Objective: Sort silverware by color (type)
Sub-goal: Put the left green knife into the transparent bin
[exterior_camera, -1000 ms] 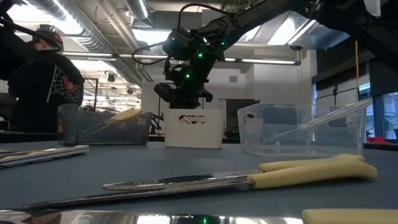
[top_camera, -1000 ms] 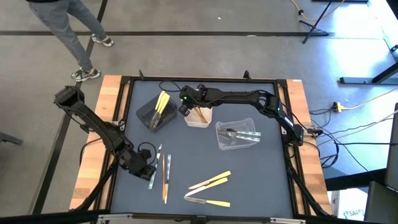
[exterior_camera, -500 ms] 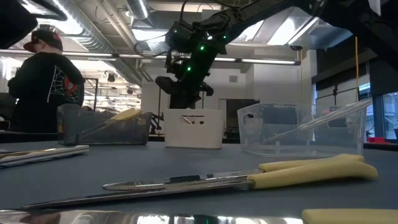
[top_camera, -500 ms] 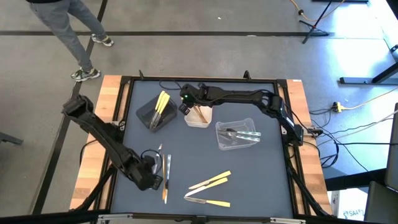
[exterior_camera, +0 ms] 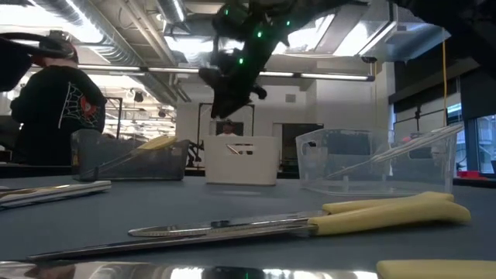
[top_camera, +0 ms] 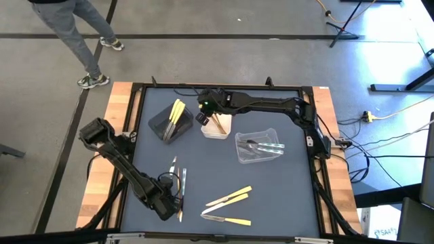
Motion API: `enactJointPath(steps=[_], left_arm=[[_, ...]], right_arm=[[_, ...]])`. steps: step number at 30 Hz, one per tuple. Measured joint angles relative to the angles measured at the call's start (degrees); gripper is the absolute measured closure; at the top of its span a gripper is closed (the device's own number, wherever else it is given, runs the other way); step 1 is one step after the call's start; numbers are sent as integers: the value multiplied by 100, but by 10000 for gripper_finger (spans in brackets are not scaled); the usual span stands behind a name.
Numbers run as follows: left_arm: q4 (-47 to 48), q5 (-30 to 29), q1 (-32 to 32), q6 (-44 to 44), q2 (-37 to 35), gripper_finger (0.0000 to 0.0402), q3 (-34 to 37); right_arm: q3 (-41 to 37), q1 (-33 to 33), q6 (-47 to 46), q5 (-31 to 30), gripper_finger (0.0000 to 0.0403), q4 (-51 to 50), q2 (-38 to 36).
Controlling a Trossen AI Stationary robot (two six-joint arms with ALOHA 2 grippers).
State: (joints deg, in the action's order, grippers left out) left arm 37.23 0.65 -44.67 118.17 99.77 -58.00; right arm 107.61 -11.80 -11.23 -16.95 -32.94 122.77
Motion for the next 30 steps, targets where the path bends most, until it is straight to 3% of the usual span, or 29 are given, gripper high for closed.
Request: enactJointPath(steps=[7,30], left_arm=[[358,-53,-2,177,8,233,0],[249,34,-13,-25,233,233,-20]], right_arm=[[0,399,413,-1,285,-19,-249],[0,1784,1028,2,285,-185,-283]])
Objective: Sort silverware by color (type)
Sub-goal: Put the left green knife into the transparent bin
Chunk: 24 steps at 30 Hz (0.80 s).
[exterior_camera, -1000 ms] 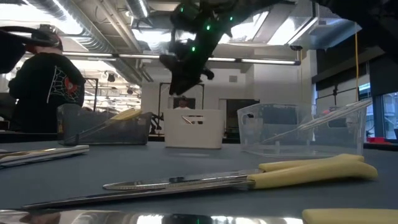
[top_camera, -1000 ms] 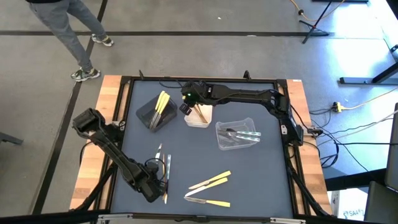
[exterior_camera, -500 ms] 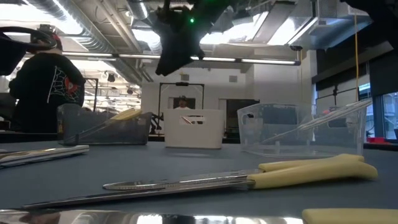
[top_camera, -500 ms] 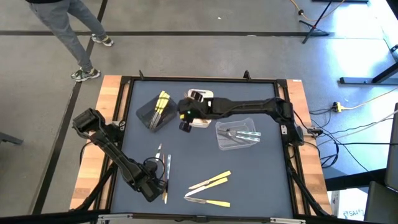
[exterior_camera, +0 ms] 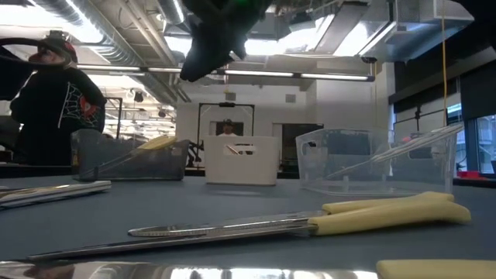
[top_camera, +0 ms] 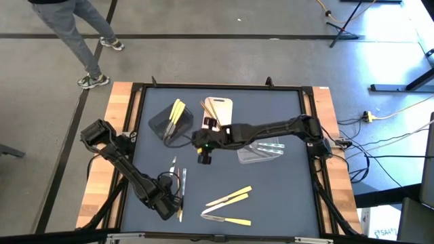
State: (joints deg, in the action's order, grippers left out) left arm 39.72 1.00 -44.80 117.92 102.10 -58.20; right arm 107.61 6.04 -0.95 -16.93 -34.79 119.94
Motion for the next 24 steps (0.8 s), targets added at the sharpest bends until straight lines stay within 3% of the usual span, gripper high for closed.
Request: enactJointPath(steps=[11,24], left_arm=[[37,-5,4,156,33,241,12],[116,26,2,152,39,355,20]], right_arm=[[0,512,111,4,285,-133,4],[0,713,444,760,285,-525,9]])
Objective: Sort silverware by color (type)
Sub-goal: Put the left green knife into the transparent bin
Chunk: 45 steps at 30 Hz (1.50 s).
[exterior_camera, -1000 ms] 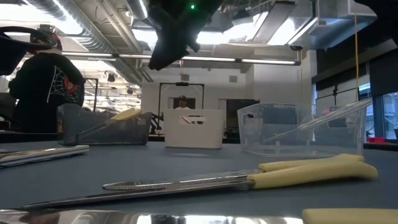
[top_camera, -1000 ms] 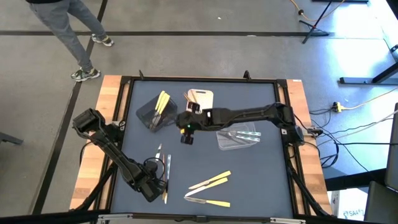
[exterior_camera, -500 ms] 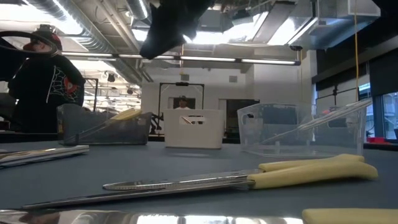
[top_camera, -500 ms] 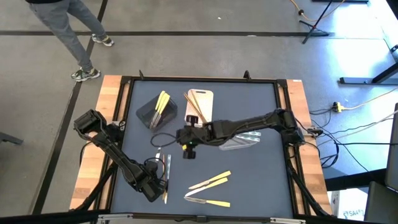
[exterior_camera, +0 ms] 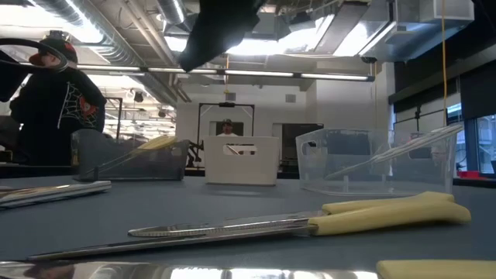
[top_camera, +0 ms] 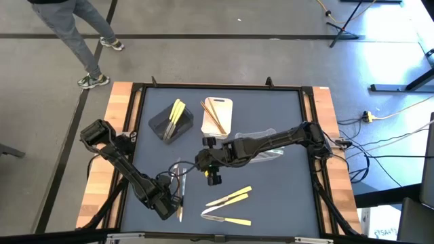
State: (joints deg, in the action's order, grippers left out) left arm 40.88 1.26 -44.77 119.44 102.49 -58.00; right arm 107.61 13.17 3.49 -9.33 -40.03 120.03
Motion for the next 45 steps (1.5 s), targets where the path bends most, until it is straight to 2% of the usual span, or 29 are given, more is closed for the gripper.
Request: enactJointPath(steps=[8,13,19,25,34,39,45], left_arm=[[188,-51,-1,4,-186,358,24],[544,-109,2,-31,-495,358,28],[693,-376,2,-653,-903,358,24],[688,-330,0,-1226,-1304,358,20],[617,-322,340,-1863,-2076,358,11],[542,-329,742,-2369,-2437,358,9],[180,-197,1229,-2984,-2532,358,9]], right_arm=[[0,-4,4,64,285,-335,2],[0,-4,138,471,285,-336,2],[-2,-4,682,957,285,-244,4],[-2,0,773,1063,285,278,9],[-2,210,1074,1683,285,1120,9],[-2,445,1608,1585,285,1391,9],[-4,673,2274,695,285,1676,9]])
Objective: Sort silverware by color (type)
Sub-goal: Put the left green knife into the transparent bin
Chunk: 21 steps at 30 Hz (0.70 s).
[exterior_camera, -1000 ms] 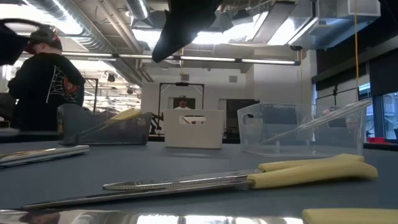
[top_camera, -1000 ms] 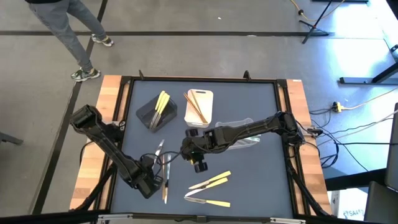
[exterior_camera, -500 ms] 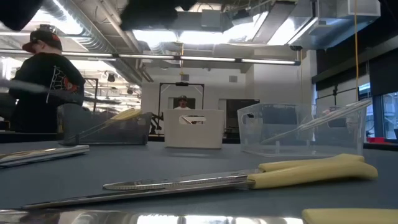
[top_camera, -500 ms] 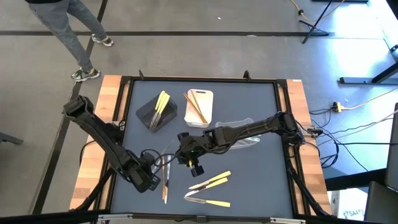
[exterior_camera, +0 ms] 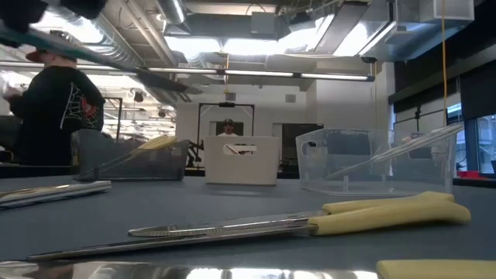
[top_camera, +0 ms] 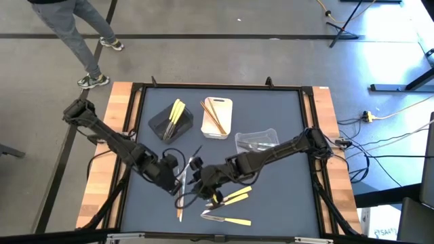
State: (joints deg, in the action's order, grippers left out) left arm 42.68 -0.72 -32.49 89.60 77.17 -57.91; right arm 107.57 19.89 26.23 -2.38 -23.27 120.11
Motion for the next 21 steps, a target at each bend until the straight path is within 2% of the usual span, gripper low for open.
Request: enactJointPath(steps=[4,12,17,21], left_arm=[[-319,411,294,-177,0,358,0],[-467,1202,624,-186,2,358,0],[-468,1184,638,-213,2,358,0],[-468,818,638,-305,0,358,0]], right_arm=[[0,2,272,-310,285,31,0],[0,-6,446,-320,285,-45,0],[0,-4,567,-321,285,-155,0],[0,31,269,-546,285,-352,0]])
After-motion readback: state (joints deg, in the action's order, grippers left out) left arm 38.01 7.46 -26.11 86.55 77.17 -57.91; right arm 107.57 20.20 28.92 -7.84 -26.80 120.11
